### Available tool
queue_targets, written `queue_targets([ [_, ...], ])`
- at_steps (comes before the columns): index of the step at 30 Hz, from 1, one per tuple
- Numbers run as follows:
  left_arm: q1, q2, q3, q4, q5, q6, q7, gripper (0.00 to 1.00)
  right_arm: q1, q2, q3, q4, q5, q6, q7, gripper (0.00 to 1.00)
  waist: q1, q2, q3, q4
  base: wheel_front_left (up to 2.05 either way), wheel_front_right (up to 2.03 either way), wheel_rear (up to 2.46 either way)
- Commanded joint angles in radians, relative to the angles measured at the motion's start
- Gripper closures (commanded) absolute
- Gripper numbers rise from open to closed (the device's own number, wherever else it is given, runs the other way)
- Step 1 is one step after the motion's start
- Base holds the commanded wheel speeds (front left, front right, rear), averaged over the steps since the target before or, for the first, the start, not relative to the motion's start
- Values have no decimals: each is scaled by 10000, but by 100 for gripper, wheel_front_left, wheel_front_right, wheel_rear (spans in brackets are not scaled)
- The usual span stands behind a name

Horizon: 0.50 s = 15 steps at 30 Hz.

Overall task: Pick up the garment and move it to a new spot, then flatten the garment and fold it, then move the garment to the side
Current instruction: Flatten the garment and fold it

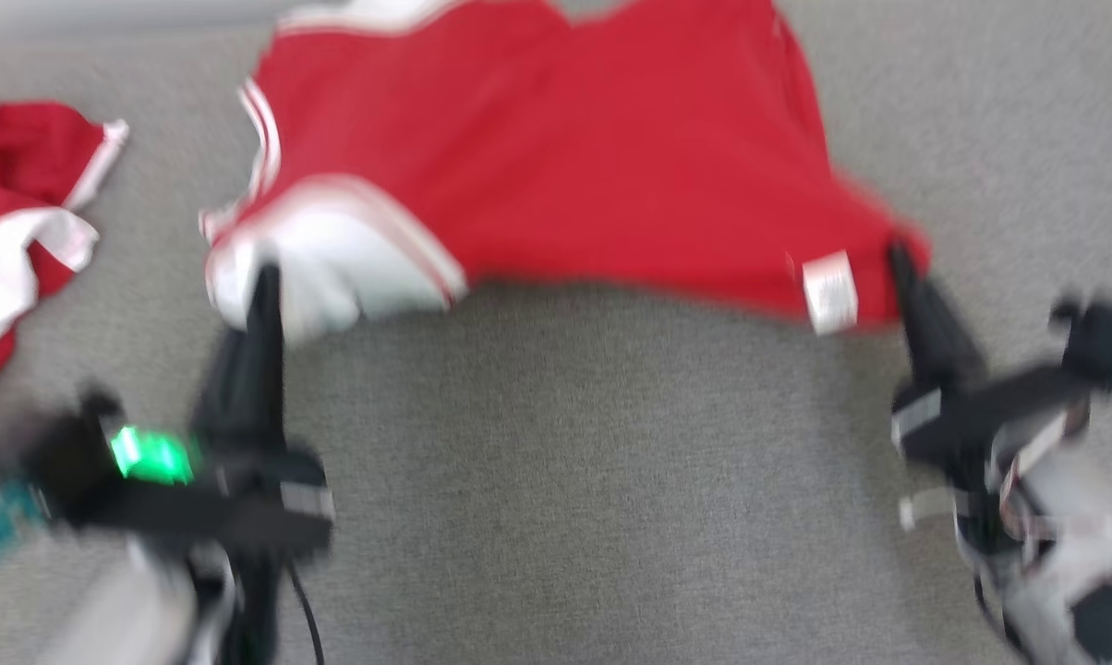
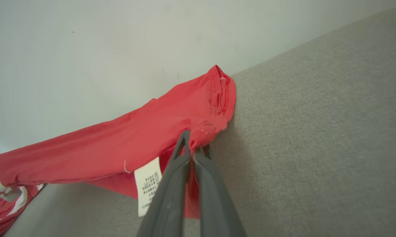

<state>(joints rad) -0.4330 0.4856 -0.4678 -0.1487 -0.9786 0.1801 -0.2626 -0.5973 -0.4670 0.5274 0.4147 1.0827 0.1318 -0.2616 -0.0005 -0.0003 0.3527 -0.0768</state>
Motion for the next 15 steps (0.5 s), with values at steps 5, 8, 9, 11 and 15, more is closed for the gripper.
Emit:
queue_targets([
  [5,2776,-682,705,-311,52,-47,-30,100,2222,-284,-271,-327,-153,-24,-45,100,5,3,-1422,294,0,0,0],
  [8,4032,-1049,1068,-268,177,-208,-32,100,3443,-233,-731,-397,-152,-24,-45,100,5,3,-1770,439,0,0,0],
  [9,4337,-1180,1160,-231,220,-296,-32,100,3762,-228,-910,-442,-202,-24,-45,100,5,3,-1890,487,0,0,0],
  [11,4916,-1397,1204,-158,262,-411,-32,100,4451,-159,-1097,-582,-262,-24,-45,100,5,3,-2115,586,0,0,0],
  [15,5770,-1666,966,68,270,-555,-32,100,5629,-157,-1204,-755,-852,-24,-27,100,5,3,-2572,689,0,0,0],
])
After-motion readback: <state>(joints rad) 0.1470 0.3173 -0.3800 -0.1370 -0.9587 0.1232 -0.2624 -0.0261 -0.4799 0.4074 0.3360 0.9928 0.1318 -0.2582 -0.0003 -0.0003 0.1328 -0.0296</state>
